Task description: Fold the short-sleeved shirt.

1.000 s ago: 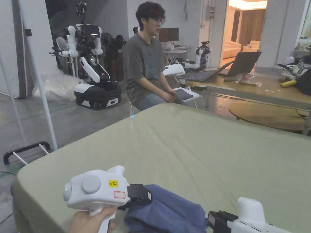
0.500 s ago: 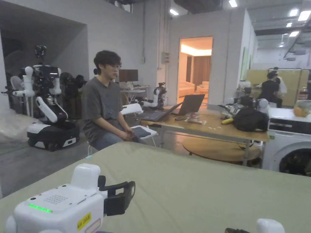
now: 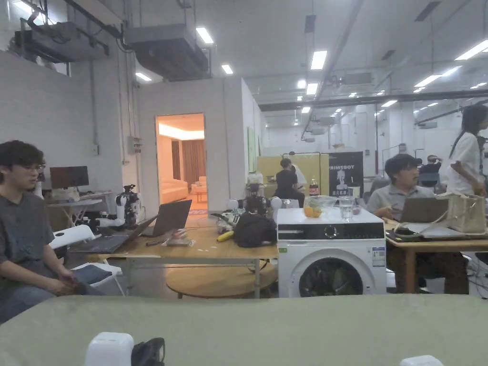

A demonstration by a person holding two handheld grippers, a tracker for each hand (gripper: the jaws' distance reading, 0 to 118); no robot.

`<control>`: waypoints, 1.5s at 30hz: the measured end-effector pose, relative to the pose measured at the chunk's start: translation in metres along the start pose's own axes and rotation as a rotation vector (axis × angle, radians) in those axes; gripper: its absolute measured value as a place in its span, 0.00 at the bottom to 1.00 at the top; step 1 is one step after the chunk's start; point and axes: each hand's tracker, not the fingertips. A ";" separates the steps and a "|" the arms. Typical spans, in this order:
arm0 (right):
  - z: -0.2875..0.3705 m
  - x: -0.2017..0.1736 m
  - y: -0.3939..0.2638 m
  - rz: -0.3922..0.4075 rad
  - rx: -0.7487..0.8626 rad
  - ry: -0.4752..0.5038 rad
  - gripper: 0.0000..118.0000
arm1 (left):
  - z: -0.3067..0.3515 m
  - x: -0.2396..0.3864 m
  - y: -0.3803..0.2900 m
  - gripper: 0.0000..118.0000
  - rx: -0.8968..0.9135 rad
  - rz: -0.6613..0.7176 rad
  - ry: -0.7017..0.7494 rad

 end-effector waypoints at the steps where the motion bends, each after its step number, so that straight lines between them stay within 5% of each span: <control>1: 0.002 0.002 0.000 0.003 0.003 -0.005 0.00 | -0.001 -0.001 -0.001 0.00 -0.002 0.001 -0.003; 9: 0.015 0.017 -0.002 -0.058 0.018 -0.019 0.00 | 0.003 0.005 0.002 0.00 -0.008 -0.022 -0.013; 36: 0.021 0.002 -0.007 -0.061 0.014 -0.009 0.01 | 0.008 0.005 -0.010 0.01 -0.028 -0.019 -0.047; 37: 0.022 0.002 -0.008 -0.062 0.009 -0.008 0.14 | 0.009 0.005 -0.009 0.11 -0.031 -0.015 -0.045; 39: 0.022 0.002 -0.010 -0.054 -0.002 -0.003 0.63 | 0.007 0.003 -0.007 0.47 -0.059 0.012 -0.053; 45: 0.025 -0.005 -0.013 -0.041 0.022 0.000 0.92 | 0.011 0.008 -0.015 0.90 -0.037 0.001 -0.058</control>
